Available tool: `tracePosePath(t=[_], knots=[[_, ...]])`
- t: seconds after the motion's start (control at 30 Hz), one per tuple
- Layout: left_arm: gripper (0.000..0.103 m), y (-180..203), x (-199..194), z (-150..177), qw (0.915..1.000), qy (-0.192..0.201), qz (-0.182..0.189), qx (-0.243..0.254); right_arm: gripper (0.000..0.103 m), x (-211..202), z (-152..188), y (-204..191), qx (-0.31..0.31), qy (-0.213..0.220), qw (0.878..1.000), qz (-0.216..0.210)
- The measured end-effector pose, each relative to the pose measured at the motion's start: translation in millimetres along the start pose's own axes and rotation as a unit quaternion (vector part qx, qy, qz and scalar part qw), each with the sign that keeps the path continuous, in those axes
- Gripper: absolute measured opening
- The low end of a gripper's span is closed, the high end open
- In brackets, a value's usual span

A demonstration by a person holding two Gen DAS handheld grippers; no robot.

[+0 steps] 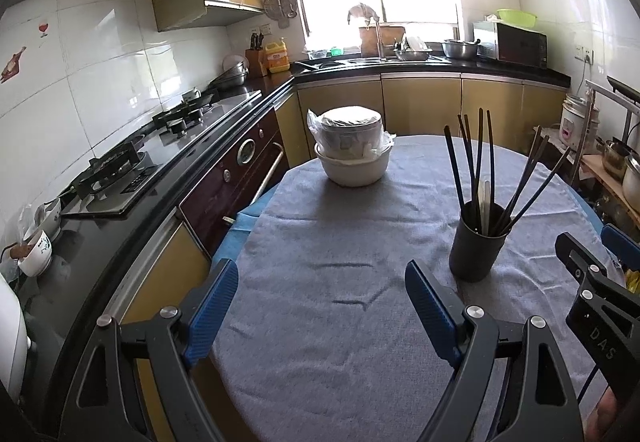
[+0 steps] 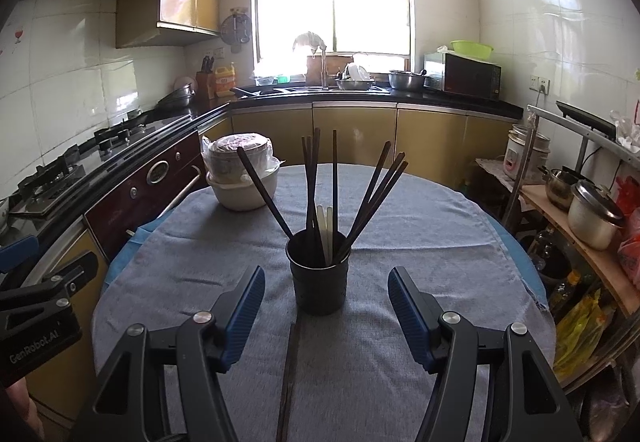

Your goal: Organize utensils

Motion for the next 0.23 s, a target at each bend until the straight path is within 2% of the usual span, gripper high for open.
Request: tracePosePath(t=[0.13,0.23], knots=[[0.086,3.0,9.1,0.5,0.9999,-0.001,0.015,-0.006,0.068,4.2,1.1,2.5,0.001,0.001,1.0,-0.003],[0.086,8.3,41.2,9.5,0.9989,-0.031,0.036,-0.003,0.068,15.6,5.0,12.7,0.009,-0.009,1.0,-0.003]])
Point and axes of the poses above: each gripper's, at about its wrist camera, not at the fingertips, and x roughly the way its jaws point, y to its right, z to its underside, the point moved 3 cm from there along x, roughly the way its jaws point, and after that the axes turned 6 degrees about z, right-handed, at the moved point
